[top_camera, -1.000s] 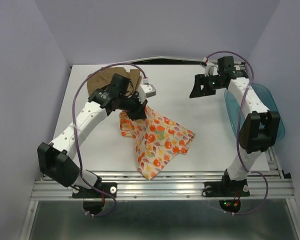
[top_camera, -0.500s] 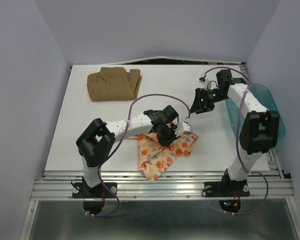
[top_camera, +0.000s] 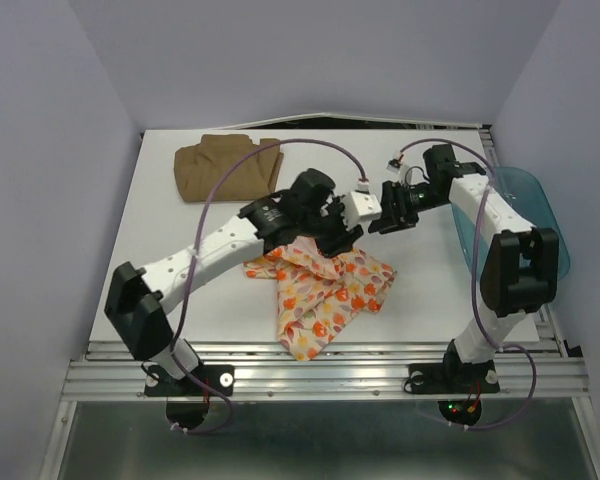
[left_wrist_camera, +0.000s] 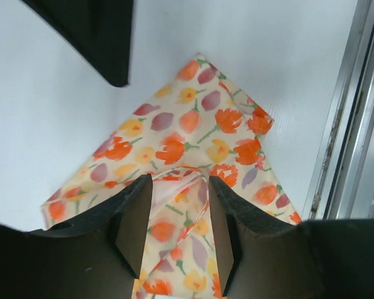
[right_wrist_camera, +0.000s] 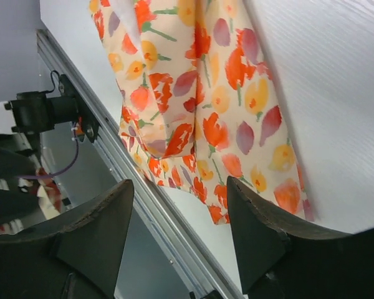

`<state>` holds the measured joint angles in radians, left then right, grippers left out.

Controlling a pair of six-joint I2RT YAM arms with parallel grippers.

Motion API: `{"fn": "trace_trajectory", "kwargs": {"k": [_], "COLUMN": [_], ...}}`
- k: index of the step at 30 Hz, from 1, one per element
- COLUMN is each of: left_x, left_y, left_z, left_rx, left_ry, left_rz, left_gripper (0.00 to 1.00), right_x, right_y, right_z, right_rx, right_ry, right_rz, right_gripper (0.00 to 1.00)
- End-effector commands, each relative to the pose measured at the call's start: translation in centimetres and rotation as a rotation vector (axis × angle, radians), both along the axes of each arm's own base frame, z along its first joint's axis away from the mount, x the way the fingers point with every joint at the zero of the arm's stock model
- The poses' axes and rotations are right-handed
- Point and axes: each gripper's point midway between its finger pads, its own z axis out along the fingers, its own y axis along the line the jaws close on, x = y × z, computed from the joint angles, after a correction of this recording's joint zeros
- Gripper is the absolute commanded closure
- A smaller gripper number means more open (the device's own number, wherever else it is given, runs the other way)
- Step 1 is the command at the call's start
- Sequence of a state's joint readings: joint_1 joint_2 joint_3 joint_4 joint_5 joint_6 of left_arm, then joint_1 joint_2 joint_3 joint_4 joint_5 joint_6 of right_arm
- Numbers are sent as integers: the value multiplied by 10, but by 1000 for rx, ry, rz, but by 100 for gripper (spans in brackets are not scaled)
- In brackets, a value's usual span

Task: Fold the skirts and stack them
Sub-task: Flatten the skirt out

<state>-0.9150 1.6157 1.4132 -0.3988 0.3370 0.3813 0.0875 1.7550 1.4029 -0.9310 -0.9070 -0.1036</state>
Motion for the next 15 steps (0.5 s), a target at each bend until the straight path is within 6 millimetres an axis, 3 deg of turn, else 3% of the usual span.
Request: {"fn": "trace_trajectory", "kwargs": {"k": [1,2,5,6,8,9,10,13,14,15], "left_x": [19,37,54,69,68,69,66,50,43,45], "left_y": [47,74,121,150,182,208,219,252,258,267], "left_z": [76,82,72,64,35,21,12,-20,-31,-36], "left_rx": [-181,-194,-175,-162,-117,-107,-96,-55,-21,-7], "left_ry": [21,22,51,60,132,172,195,305,327,323], "left_rz": [90,171,310,401,482,551,566,622,609,647], "left_gripper": [47,47,47,47,47,46,45,40,40,40], "right_x": [-9,-15,-18,-18,-28,-34,-37,-50,-54,-55], "right_y": [28,39,57,62,78,84,85,85,82,79], "right_z": [25,24,22,17,8,-3,-8,-16,-19,-18], "right_rx": [-17,-41,-101,-121,-155,-193,-214,-247,-270,-284], "right_ry": [-149,-170,-220,-223,-225,-208,-215,-210,-223,-232], "right_rz": [67,101,151,166,229,263,292,353,381,389], "right_gripper": [34,34,33,33,32,30,29,13,0,0]}}
